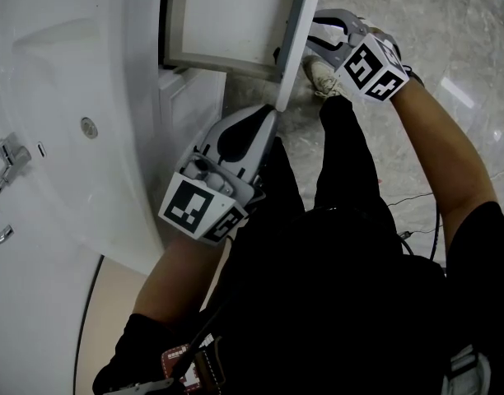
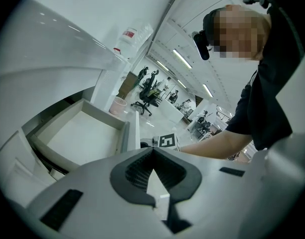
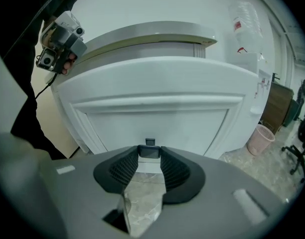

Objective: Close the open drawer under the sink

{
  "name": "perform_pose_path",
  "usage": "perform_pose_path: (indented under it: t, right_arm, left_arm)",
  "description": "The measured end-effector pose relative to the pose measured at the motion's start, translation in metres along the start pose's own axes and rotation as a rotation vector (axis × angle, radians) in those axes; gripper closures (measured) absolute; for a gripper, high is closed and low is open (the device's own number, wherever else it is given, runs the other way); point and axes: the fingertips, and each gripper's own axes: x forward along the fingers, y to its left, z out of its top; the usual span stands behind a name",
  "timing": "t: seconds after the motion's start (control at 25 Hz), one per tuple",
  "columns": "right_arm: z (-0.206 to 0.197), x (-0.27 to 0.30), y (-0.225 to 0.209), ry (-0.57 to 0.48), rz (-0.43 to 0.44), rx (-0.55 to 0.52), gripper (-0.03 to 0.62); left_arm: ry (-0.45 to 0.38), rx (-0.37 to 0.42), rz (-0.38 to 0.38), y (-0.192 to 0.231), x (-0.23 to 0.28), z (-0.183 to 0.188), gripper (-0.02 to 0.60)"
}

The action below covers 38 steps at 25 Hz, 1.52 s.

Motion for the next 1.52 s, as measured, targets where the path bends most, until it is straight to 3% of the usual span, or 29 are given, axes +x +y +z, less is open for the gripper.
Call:
perform_pose_path:
  t: [0.6, 1.52]
  right_arm:
    - [0.001, 0.001, 0.002, -0.003, -0.002, -0.024, 0.461]
    - [0.041, 0.05, -0.003, 0.005, 0.024, -0.052, 0.462]
  left_arm:
    - [-0.01, 0.014, 0.007, -0.006, -0.008, -0.012, 0.584]
    - [-0.063, -0.024, 0.051, 0.033, -0.043, -0.005, 0.584]
